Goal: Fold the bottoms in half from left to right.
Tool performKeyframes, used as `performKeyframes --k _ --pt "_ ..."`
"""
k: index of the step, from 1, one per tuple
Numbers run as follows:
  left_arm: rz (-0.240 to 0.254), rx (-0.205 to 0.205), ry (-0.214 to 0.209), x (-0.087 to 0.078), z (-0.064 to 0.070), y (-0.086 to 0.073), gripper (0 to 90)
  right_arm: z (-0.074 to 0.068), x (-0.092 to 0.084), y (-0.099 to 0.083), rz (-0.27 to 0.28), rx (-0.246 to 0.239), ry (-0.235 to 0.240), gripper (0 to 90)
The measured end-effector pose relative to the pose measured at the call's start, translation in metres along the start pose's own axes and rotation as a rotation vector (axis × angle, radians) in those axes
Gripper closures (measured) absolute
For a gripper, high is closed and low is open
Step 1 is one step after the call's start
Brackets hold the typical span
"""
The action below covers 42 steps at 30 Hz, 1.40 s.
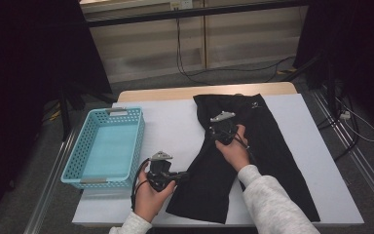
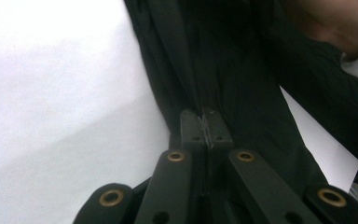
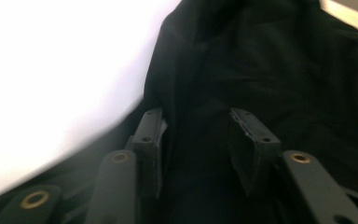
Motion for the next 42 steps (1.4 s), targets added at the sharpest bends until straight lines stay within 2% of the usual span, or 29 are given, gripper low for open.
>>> performKeyframes --k 1,2,3,5,6,11,17,19,26,28,30,32,33,34,36,39,40,42 --pt "-0.001 0.002 0.001 0.000 0.000 0.000 89.7 0.005 0.001 -0.001 -0.001 0.003 -0.008 66.6" --pt "0.001 0.004 0.002 0.000 0.000 0.000 89.7 0.010 0.002 -0.003 -0.005 0.023 0.006 68.7" --pt "0.000 0.002 0.002 0.000 -0.001 0.000 89.7 0.013 0.004 -0.005 -0.013 0.057 0.037 68.5" --pt "0.002 0.002 0.005 0.000 -0.001 0.000 89.6 0.015 0.004 -0.007 -0.017 0.044 0.030 64.7" --pt "0.000 0.003 0.005 0.000 -0.002 0.000 89.6 0.015 0.003 -0.007 -0.012 0.053 0.037 63.5" --pt "-0.002 0.000 0.008 0.001 -0.002 0.000 89.5 0.004 -0.001 0.000 0.007 0.028 0.060 54.3" --pt "-0.002 0.001 0.015 0.002 -0.004 -0.001 89.5 -0.006 -0.008 0.008 0.017 0.054 0.092 46.3" --pt "-0.006 0.002 0.011 0.001 -0.004 -0.001 89.5 -0.013 -0.010 0.011 0.021 0.043 0.111 43.2" --pt "-0.011 0.001 0.008 0.004 -0.003 -0.002 89.5 -0.033 -0.008 0.023 0.032 0.032 0.136 41.5" --pt "-0.014 0.000 0.000 0.003 -0.003 -0.002 89.5 -0.037 -0.005 0.027 0.031 0.036 0.135 37.8" --pt "-0.007 -0.001 0.004 0.003 -0.002 -0.002 89.5 -0.041 -0.001 0.029 0.034 0.040 0.125 30.1" --pt "-0.006 0.000 -0.005 0.002 -0.001 -0.001 89.5 -0.048 0.004 0.030 0.018 0.037 0.144 33.2" --pt "0.000 0.000 -0.002 0.001 -0.001 0.000 89.5 -0.051 0.007 0.031 0.016 0.031 0.134 32.4" --pt "-0.003 -0.002 -0.003 0.001 -0.002 0.000 89.5 -0.053 0.012 0.032 0.015 0.004 0.115 33.1" --pt "0.004 -0.002 -0.007 -0.001 -0.002 0.001 89.5 -0.056 0.018 0.033 0.007 -0.005 0.111 39.3" --pt "0.013 -0.005 -0.012 -0.001 -0.002 0.001 89.5 -0.055 0.024 0.034 0.014 -0.022 0.109 60.5" --pt "0.012 -0.005 -0.017 -0.001 -0.002 0.001 89.5 -0.053 0.025 0.034 0.012 -0.029 0.097 67.1" --pt "0.018 -0.004 -0.019 -0.002 -0.002 0.001 89.5 -0.047 0.026 0.033 0.004 -0.028 0.108 81.5"
Point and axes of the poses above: each handheld gripper's, and its own axes: x roughly forward along the jaws, y roughly out of its top, z roughly to its right, the point moved 6 cm from there along x, roughly forward along the jaws, and after that the axes turned 14 degrees about -y, right-handed, at the moved point
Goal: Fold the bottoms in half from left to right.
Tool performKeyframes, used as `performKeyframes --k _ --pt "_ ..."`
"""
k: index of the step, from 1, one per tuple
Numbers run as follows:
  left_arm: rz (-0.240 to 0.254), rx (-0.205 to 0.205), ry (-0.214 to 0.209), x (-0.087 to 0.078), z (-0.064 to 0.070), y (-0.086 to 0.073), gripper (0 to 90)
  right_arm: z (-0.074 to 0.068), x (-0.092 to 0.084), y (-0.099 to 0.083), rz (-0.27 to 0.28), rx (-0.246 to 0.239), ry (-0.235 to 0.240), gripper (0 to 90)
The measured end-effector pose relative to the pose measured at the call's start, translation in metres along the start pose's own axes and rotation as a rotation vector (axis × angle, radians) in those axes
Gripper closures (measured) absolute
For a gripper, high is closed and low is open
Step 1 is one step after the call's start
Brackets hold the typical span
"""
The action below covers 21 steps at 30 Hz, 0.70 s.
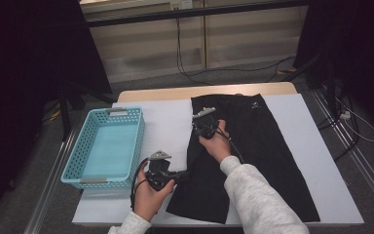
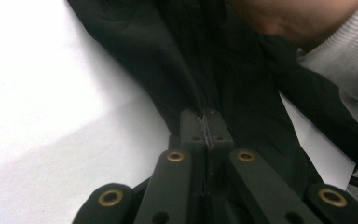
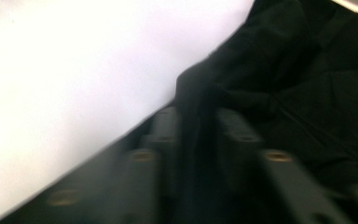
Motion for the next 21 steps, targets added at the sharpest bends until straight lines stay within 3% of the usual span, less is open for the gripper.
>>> performKeyframes --k 2,4,8,11,17,21 --pt "0.009 0.002 -0.010 0.000 0.001 0.001 89.5 0.008 -0.003 0.000 0.005 0.023 0.011 88.4" --pt "0.012 0.004 -0.021 0.000 0.003 0.003 89.5 0.016 -0.009 0.003 0.020 0.067 0.030 89.6" --pt "0.019 0.019 -0.034 0.003 0.009 0.007 89.5 0.030 -0.023 0.007 0.039 0.073 0.026 90.0" --pt "0.024 0.023 -0.043 0.006 0.013 0.010 89.6 0.039 -0.028 0.008 0.047 0.108 0.038 90.0" --pt "0.025 0.030 -0.079 0.014 0.021 0.015 89.6 0.057 -0.034 0.007 0.054 0.129 0.029 90.0" --pt "0.016 0.032 -0.087 0.015 0.024 0.015 89.6 0.060 -0.034 0.003 0.044 0.133 0.032 89.8"
Point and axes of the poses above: each handheld gripper's, and its own axes: x roughly forward along the jaws, y roughly out of its top, z roughly to its right, the point moved 6 cm from there along x, roughly forward along the jaws, and after that the axes turned 14 degrees about -y, right-handed, at the moved point
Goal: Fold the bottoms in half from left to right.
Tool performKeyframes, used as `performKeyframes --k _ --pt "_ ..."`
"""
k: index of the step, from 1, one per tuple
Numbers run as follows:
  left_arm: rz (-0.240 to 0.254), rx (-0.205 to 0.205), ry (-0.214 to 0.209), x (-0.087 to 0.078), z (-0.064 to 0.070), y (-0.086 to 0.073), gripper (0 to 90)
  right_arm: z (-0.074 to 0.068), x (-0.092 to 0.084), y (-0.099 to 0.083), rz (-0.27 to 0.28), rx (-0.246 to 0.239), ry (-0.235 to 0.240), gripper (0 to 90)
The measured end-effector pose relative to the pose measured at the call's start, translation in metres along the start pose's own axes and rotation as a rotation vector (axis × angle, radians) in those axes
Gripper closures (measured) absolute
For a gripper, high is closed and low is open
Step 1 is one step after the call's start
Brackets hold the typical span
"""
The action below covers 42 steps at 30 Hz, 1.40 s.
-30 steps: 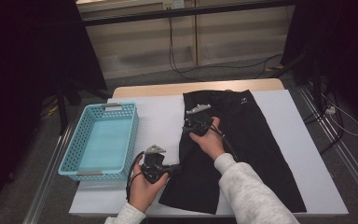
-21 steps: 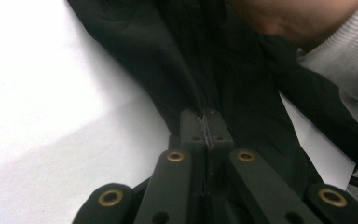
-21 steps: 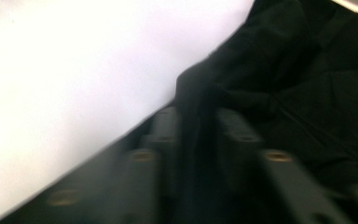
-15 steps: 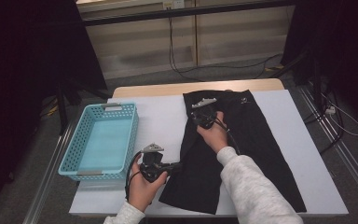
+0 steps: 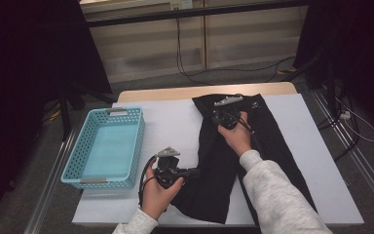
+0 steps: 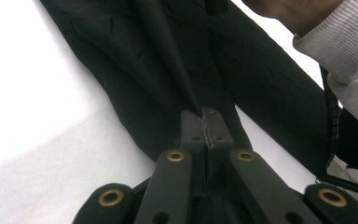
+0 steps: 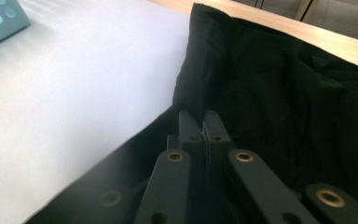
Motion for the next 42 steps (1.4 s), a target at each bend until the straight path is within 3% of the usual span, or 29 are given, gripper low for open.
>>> performKeyframes --k 4,7,12,18,24,26,31,35,37,42 --pt "-0.001 -0.009 0.008 -0.004 -0.001 -0.003 89.7 -0.005 0.006 -0.005 -0.020 -0.012 0.006 89.4" --pt "-0.007 -0.021 0.013 -0.006 -0.005 -0.008 89.6 -0.013 0.013 -0.009 -0.034 -0.079 -0.018 89.3" --pt "-0.005 -0.037 0.028 -0.009 -0.013 -0.012 89.7 -0.012 0.021 -0.015 -0.042 -0.060 -0.035 88.7" --pt "-0.011 -0.051 0.042 -0.009 -0.020 -0.016 89.7 0.005 0.015 -0.020 -0.057 -0.040 -0.056 88.8" --pt "-0.030 -0.059 0.050 -0.008 -0.024 -0.020 89.7 0.006 0.014 -0.032 -0.067 -0.061 -0.059 89.7" --pt "-0.022 -0.062 0.056 -0.009 -0.026 -0.020 89.7 0.010 0.011 -0.033 -0.052 -0.030 -0.050 89.8" --pt "-0.027 -0.058 0.059 -0.009 -0.026 -0.020 89.8 0.018 -0.001 -0.035 -0.036 -0.006 -0.048 89.9" --pt "-0.039 -0.055 0.058 -0.007 -0.024 -0.021 89.7 0.018 -0.012 -0.047 -0.046 -0.030 -0.037 89.6" --pt "-0.047 -0.052 0.061 -0.006 -0.023 -0.021 89.8 0.016 -0.012 -0.053 -0.070 -0.058 -0.034 87.2" --pt "-0.050 -0.046 0.062 -0.002 -0.021 -0.022 89.8 0.011 -0.009 -0.046 -0.034 -0.081 -0.070 67.1"
Point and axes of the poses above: each handheld gripper's, and its own axes: x roughly forward along the jaws, y roughly out of its top, z roughly to its right, the point moved 6 cm from there along x, roughly forward along the jaws, and after that the axes turned 14 degrees about -y, right-handed, at the moved point
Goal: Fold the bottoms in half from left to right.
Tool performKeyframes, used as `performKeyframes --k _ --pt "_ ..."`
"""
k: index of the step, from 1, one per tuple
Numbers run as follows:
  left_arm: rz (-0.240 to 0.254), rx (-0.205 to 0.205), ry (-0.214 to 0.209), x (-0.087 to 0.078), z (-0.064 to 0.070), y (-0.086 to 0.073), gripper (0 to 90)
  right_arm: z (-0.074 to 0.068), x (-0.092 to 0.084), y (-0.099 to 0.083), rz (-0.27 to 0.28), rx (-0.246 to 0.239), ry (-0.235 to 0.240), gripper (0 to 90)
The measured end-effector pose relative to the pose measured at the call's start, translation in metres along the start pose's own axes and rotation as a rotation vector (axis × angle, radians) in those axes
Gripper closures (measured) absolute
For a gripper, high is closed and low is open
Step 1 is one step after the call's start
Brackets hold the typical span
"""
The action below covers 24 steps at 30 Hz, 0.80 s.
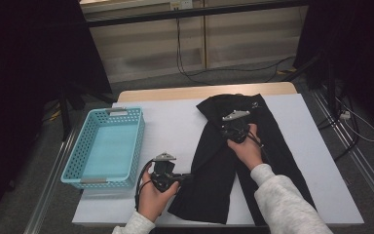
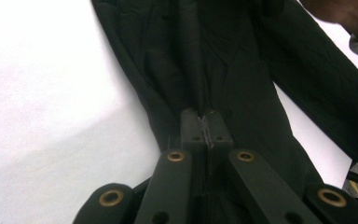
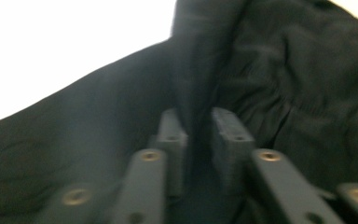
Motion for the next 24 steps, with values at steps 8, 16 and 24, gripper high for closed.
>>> performKeyframes --k 8,16,24 --pt "-0.003 -0.003 -0.009 0.002 -0.001 0.000 89.7 -0.014 0.012 0.027 0.038 -0.037 -0.032 51.9" --pt "0.007 0.002 -0.016 0.002 0.000 0.001 89.7 -0.032 0.031 0.042 0.040 -0.054 -0.004 74.0" --pt "0.041 0.022 -0.076 0.009 0.016 0.014 89.9 -0.014 0.013 0.054 0.091 0.006 0.022 89.0"
Point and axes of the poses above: each handheld gripper's, and its own axes: x roughly forward along the jaws, y roughly out of its top, z roughly to its right, the point moved 6 cm from there along x, roughly forward along the jaws, and after that the axes turned 14 degrees about -y, right-handed, at the moved point
